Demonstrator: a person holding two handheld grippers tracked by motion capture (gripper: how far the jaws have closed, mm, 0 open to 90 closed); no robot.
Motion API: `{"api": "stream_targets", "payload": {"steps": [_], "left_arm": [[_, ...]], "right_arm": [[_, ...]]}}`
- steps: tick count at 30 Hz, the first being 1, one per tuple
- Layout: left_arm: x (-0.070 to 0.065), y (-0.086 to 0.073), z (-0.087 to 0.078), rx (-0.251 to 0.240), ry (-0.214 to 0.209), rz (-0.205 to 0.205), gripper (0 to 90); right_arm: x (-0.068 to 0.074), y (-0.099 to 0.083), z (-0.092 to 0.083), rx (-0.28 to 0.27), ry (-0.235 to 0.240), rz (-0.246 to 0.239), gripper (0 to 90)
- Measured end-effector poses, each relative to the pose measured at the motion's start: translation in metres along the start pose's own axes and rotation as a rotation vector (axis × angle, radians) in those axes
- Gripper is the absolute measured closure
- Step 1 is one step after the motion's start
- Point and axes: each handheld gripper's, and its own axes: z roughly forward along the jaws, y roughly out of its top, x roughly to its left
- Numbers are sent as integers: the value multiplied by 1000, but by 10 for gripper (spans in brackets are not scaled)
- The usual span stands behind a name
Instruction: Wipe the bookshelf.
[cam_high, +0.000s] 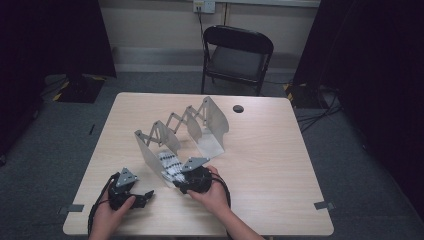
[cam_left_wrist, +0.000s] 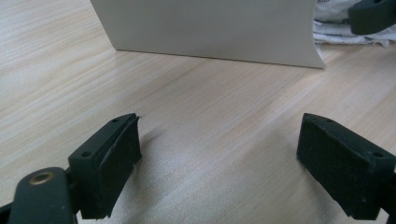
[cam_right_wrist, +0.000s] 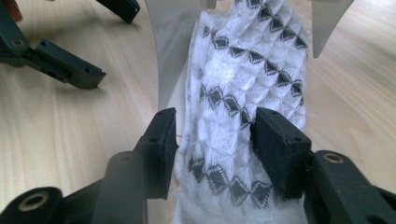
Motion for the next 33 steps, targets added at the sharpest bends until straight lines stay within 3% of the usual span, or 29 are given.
{"api": "stream_targets", "payload": {"steps": [6,15,20,28,33], "left_arm": [[0,0,0,-2,3,0,132],[0,0,0,-1,3,2,131],[0,0,0,-1,3,1,132],[0,0,0,1,1,2,131],[0,0,0,1,2,2,131]], "right_arm": [[2,-4,7,16,-25,-23,519],[1,-3,8,31,-90,-40,724],[0,-3,7,19,-99,5,786],[-6,-2,1,-4,-85,66,808],[-9,9,-12,-24,-103,61,812]]}}
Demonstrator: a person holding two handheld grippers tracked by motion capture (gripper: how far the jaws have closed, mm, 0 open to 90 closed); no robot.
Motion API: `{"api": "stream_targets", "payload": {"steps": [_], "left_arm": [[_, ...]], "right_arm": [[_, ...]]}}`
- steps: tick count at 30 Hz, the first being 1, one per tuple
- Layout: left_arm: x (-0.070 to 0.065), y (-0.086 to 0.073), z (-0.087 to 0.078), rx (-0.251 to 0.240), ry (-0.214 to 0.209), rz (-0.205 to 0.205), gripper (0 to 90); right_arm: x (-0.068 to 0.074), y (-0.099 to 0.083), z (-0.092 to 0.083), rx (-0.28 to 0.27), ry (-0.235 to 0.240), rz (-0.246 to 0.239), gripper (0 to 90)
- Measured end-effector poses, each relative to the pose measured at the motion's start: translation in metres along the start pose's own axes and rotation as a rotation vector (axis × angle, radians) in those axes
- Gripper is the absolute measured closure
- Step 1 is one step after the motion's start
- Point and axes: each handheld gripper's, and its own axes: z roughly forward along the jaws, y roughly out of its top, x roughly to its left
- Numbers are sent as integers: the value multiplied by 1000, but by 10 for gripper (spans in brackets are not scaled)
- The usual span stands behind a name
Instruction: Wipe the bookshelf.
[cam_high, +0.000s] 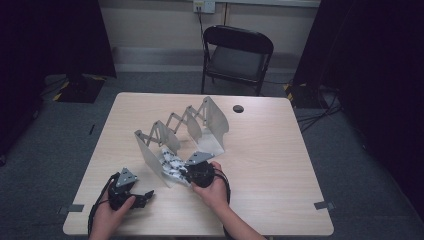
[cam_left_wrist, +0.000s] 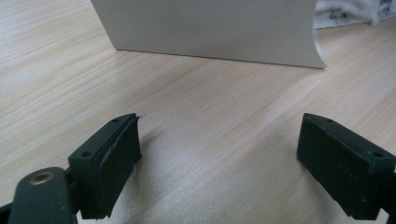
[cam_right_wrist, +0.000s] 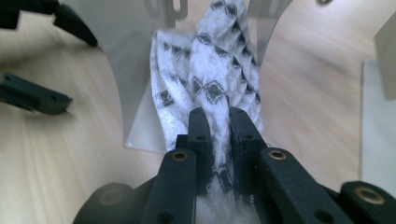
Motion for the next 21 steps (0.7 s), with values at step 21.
{"api": "stream_targets", "payload": {"steps": [21], "left_arm": [[0,0,0,-1,2,-1,130]], "right_arm": [[-5,71,-36,-155,-53,7,810]]}}
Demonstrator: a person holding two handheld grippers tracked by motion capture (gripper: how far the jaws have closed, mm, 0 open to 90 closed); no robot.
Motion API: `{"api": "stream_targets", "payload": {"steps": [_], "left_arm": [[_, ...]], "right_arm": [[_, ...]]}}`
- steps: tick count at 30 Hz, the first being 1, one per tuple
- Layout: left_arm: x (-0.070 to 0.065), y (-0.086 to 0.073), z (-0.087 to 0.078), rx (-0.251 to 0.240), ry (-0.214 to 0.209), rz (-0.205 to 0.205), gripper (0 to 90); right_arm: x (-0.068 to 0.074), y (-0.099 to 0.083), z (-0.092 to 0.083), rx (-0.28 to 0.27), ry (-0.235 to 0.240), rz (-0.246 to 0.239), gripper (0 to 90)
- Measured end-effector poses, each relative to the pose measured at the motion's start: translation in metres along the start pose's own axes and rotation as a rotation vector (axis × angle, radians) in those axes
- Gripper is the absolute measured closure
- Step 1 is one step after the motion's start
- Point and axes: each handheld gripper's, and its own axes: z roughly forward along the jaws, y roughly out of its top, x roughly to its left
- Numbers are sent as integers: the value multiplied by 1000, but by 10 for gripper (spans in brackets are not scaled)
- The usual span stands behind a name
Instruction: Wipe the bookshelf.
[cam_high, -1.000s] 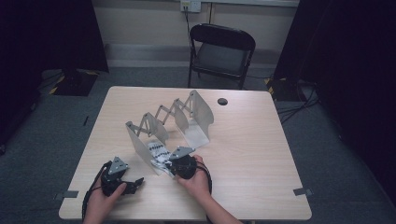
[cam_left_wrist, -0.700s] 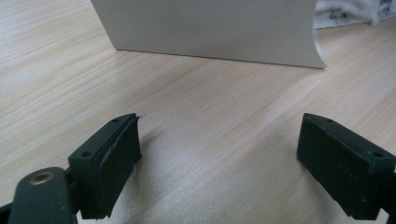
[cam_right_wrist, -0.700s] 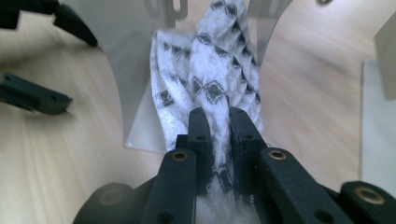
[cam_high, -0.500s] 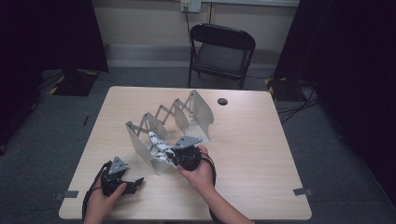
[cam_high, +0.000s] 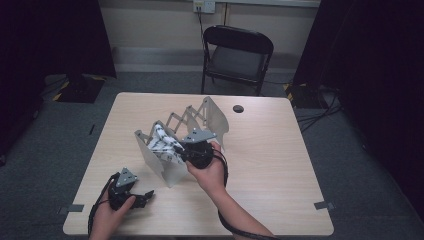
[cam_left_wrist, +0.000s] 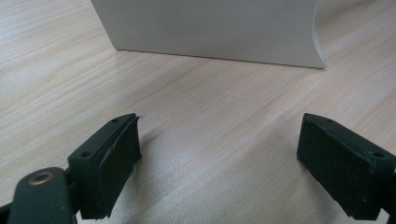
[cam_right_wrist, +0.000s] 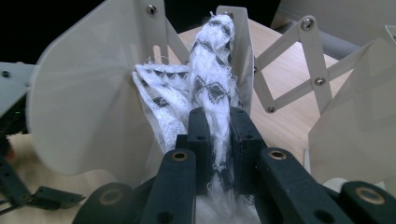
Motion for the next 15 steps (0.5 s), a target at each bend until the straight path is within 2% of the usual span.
{"api": "stream_targets", "payload": {"steps": [4,6,15], "left_arm": [[0,0,0,0,0,0,130],[0,0,0,0,0,0,130],[0,0,0,2,-2,0,129]], "right_arm": [[-3,-6,7,12,-16,17,811],[-4,-12,10,27,-22,11,810],[-9,-49,28,110,-21,46,810]]}}
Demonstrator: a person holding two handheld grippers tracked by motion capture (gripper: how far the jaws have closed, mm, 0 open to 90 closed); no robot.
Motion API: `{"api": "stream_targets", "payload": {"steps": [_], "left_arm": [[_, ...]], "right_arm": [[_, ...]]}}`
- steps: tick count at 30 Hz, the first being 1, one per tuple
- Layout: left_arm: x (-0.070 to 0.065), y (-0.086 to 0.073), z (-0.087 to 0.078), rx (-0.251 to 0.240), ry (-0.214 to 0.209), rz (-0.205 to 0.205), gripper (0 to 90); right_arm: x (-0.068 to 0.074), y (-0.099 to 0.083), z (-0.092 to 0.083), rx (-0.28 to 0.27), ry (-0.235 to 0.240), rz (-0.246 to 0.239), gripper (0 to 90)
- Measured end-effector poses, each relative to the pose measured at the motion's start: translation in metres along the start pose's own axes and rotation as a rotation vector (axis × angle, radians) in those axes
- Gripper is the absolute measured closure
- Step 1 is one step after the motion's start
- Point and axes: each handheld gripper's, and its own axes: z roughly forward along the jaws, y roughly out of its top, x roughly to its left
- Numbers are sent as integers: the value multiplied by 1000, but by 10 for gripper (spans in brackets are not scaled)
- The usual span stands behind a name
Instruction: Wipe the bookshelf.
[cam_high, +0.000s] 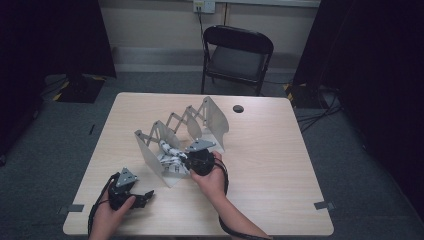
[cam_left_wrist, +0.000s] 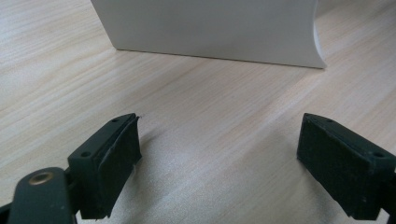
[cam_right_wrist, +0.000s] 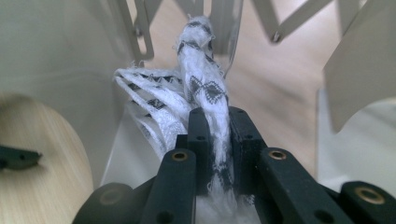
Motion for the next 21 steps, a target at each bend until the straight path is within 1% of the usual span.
{"api": "stream_targets", "payload": {"steps": [2,6,8,10,13,14,16,20,21], "left_arm": [[0,0,0,-1,2,-1,129],[0,0,0,-1,-1,0,129],[0,0,0,-2,1,0,129],[0,0,0,-2,1,0,129],[0,0,0,-2,0,0,129],[0,0,0,-2,0,0,129],[0,0,0,-2,1,-1,129],[0,0,0,-2,2,-1,129],[0,0,0,-2,0,0,128]], "right_arm": [[1,-7,7,24,5,-3,810],[4,-20,16,41,28,13,810],[6,-21,14,39,42,8,810],[7,-19,10,31,44,-1,809],[6,-9,-3,7,46,-16,809],[6,-2,-10,-10,43,-20,809],[5,7,-20,-34,34,-30,809],[1,31,-41,-102,19,-40,809],[0,35,-44,-114,17,-40,809]]}}
